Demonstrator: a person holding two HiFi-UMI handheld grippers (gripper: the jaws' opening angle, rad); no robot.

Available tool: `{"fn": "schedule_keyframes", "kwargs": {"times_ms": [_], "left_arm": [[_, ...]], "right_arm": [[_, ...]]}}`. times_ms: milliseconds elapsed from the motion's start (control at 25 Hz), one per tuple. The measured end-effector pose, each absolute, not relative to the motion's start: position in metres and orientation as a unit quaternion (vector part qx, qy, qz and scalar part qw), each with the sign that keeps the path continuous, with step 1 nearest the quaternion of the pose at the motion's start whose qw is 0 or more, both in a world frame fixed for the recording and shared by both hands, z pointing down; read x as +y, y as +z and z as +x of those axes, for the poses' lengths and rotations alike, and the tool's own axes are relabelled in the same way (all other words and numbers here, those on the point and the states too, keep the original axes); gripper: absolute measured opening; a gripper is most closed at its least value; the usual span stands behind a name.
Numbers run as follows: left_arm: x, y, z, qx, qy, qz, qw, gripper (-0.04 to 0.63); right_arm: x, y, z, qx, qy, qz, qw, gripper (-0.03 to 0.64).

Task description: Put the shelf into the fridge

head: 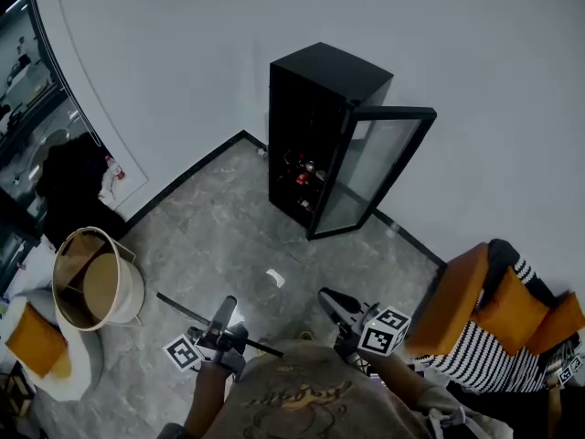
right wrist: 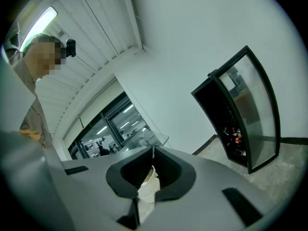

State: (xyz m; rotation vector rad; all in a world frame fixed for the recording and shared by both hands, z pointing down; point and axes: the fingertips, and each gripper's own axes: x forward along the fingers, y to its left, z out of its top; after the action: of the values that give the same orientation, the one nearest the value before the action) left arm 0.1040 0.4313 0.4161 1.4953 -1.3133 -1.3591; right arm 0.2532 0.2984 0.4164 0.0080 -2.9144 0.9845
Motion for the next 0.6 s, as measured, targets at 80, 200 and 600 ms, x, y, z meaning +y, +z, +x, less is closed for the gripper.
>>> {"fn": "schedule_keyframes", "kwargs": {"times_ms": [80,200,600], "left_arm": [[0.434,0.417,0.100,-0.507,-0.525,0.581,0.360,0.015],[0.436,0.424,0.099,-0.499,-0.520,0.592,0.360,0.014],[0.428,0.438,0.075,-0.485,-0.513,0.602,0.373,0.015]], "right_arm": [[0.306,0.415,0.251,-0.946,0.322,-0.002,0.034,0.028],[0.320,0.414,0.255,-0.949,0.314,-0.015,0.037,0.028],[0.321,0.427,0.258,-0.952,0.302,0.039,0.030,0.028]]}}
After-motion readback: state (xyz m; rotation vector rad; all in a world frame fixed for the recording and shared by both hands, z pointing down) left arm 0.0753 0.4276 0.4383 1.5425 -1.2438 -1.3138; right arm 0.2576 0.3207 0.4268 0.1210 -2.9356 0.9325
